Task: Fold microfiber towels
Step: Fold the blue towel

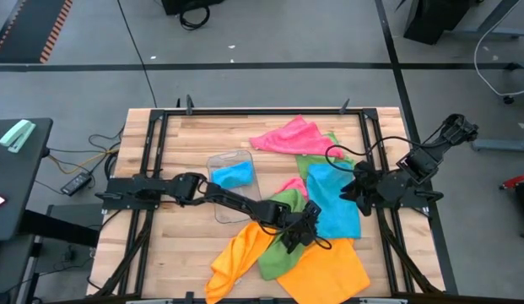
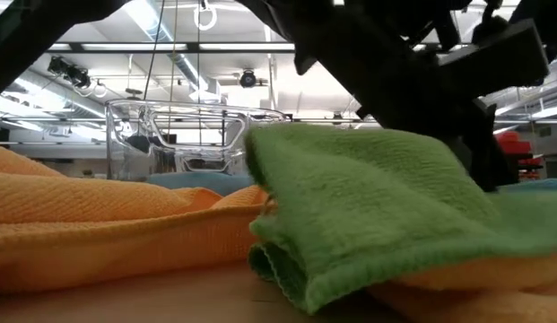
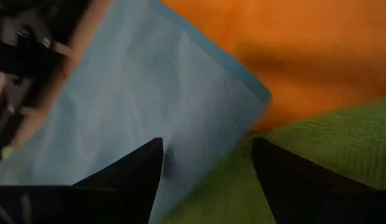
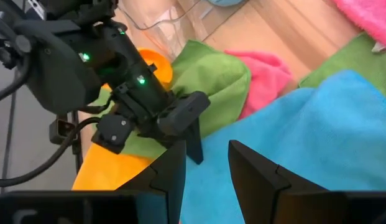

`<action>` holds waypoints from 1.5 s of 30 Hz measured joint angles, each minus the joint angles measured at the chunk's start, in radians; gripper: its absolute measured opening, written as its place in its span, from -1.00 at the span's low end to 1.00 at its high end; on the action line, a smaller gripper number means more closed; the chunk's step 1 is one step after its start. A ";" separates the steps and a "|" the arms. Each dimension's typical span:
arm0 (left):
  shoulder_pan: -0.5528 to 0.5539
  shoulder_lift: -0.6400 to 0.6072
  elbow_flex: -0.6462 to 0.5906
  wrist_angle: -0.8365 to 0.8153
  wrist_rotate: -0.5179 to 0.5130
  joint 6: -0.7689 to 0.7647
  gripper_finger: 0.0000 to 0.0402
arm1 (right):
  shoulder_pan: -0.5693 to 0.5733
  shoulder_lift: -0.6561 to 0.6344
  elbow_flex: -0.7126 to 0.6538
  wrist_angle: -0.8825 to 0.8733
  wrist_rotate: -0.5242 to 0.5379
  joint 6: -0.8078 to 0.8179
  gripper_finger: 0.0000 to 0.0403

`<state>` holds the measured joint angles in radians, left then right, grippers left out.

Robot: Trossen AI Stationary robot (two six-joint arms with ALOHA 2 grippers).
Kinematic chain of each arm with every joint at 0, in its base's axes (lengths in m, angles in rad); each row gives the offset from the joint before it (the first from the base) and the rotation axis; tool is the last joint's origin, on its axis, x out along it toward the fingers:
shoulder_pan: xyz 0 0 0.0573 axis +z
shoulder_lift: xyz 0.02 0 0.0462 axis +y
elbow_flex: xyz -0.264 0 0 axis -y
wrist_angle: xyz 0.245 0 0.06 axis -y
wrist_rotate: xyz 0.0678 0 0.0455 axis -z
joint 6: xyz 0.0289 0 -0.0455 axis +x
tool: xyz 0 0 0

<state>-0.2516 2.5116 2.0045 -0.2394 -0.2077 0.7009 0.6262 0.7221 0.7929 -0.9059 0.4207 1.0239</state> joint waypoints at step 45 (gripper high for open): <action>0.086 -0.109 -0.001 0.092 0.288 -0.950 -0.89 | 0.006 0.010 0.000 -0.036 -0.168 -0.105 -0.33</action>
<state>-0.1660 2.4024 2.0033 -0.1470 0.0802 -0.2492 0.6319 0.7326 0.7929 -0.9419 0.2523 0.9193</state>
